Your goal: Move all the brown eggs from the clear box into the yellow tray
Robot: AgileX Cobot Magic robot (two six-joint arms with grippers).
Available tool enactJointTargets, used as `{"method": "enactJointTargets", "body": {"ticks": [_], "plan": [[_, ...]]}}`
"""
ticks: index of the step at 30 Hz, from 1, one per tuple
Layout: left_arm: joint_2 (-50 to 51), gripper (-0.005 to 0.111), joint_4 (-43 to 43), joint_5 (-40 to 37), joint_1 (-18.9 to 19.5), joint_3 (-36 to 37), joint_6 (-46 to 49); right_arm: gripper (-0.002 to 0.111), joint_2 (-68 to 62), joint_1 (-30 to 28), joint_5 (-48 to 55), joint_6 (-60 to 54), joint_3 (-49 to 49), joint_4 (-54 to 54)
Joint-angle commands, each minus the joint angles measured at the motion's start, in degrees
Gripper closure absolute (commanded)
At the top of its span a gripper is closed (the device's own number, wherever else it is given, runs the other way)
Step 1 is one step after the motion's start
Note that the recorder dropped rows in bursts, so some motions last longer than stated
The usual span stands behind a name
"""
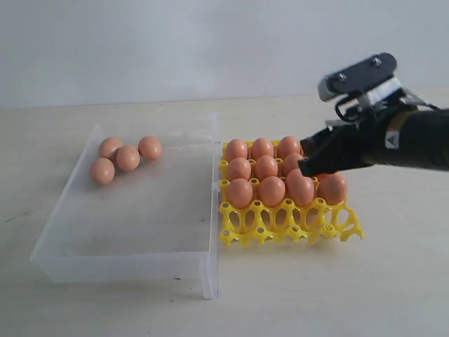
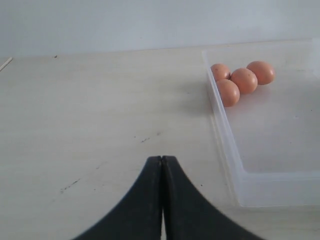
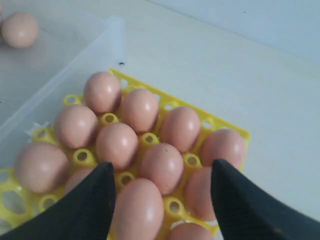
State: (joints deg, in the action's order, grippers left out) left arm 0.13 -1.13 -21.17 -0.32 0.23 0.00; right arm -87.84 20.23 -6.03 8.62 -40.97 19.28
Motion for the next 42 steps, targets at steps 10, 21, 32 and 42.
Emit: {"method": "enactJointTargets", "body": {"ticks": [10, 21, 32, 42], "plan": [[-0.13, 0.107, 0.21, 0.50, -0.27, -0.23, 0.31, 0.053, -25.81, 20.21, 31.38, 0.40, -44.48, -25.26], [-0.13, 0.107, 0.21, 0.50, -0.27, -0.23, 0.31, 0.053, -51.97, 20.48, 50.82, 11.12, -84.75, -20.91], [-0.13, 0.107, 0.21, 0.50, -0.27, -0.23, 0.31, 0.053, -67.88, 20.26, 60.33, 16.86, -109.15, -12.91], [-0.13, 0.107, 0.21, 0.50, -0.27, -0.23, 0.31, 0.053, -69.79, 20.01, 54.97, 16.89, -109.27, -10.34]]}}
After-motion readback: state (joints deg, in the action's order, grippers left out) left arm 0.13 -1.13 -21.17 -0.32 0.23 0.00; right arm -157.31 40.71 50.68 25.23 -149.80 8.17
